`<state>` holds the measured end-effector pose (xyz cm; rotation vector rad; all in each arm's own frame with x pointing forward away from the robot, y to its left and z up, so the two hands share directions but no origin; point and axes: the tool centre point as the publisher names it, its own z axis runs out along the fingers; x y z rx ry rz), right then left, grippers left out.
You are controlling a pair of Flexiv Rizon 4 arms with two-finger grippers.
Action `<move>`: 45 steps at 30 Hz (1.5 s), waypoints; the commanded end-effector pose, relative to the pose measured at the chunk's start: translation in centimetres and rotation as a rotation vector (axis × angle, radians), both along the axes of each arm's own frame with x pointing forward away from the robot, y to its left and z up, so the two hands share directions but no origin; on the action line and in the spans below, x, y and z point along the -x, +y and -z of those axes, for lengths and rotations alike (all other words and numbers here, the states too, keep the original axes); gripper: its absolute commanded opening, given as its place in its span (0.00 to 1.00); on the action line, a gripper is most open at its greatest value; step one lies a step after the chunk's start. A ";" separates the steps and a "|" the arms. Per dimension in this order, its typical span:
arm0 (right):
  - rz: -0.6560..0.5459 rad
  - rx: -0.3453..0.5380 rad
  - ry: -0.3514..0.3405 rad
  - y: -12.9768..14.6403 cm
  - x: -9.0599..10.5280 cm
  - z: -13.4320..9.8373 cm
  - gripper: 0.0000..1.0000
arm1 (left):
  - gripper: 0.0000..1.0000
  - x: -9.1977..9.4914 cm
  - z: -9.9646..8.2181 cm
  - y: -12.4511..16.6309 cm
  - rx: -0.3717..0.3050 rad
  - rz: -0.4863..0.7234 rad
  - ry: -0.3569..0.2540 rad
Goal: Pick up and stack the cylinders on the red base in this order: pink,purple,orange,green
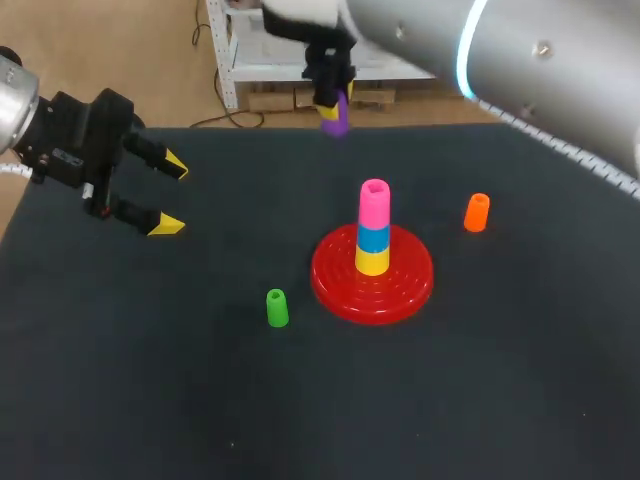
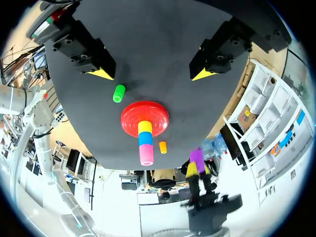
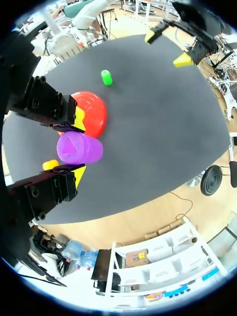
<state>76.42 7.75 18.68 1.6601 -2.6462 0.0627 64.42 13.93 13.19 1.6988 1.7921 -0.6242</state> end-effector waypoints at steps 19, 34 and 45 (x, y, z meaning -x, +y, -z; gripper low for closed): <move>0.011 -0.126 -0.076 -7.1 10.1 -4.1 0.00 | 1.00 0.0 0.1 0.1 0.003 0.001 -0.003; 0.007 -0.253 -0.125 -7.4 11.4 -3.3 0.00 | 1.00 0.0 0.1 0.1 0.003 0.001 -0.003; -0.027 -0.305 -0.074 -6.0 10.9 -1.6 0.00 | 1.00 0.0 0.1 0.1 0.003 0.001 -0.003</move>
